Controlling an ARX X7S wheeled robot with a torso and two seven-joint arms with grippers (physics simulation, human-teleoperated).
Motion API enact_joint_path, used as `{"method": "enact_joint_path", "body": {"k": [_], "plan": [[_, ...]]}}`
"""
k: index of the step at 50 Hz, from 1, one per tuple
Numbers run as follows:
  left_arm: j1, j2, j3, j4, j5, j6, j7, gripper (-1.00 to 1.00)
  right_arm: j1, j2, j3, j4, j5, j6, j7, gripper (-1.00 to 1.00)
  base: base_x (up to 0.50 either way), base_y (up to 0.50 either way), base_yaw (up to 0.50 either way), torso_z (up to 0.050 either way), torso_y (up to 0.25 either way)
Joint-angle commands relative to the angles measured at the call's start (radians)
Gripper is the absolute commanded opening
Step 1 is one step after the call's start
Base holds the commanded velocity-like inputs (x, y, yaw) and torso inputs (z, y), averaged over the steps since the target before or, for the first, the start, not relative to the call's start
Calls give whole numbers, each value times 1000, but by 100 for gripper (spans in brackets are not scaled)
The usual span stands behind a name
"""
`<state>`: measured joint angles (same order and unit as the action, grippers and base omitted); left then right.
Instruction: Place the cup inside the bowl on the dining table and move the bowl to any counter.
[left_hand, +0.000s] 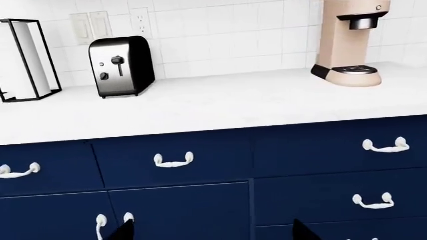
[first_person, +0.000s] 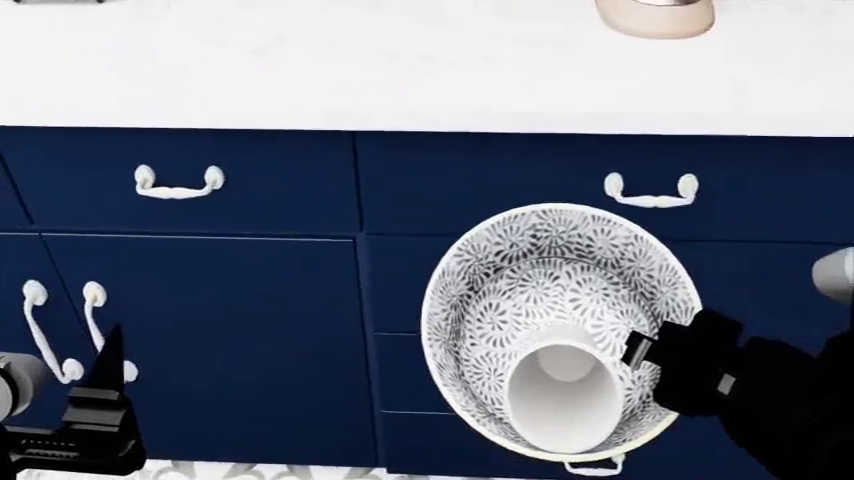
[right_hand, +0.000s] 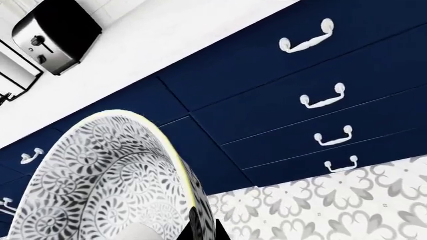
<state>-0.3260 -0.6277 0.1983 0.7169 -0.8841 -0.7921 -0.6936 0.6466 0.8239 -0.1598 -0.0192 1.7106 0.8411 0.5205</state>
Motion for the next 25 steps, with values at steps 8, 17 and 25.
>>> {"method": "enact_joint_path", "body": {"k": [8, 17, 25], "plan": [[-9, -3, 5, -2, -5, -2, 0, 100, 13, 0, 9, -10, 27, -2, -8, -100, 154, 495, 0, 0, 1], [-58, -8, 18, -43, -8, -24, 19, 100, 67, -10, -4, 14, 51, 17, 12, -100, 20, 1, 0, 0, 0], [-171, -36, 6, -57, -77, -109, 15, 100, 223, -42, -75, 118, 47, 86, 34, -100, 0, 0, 0, 1, 1]]}}
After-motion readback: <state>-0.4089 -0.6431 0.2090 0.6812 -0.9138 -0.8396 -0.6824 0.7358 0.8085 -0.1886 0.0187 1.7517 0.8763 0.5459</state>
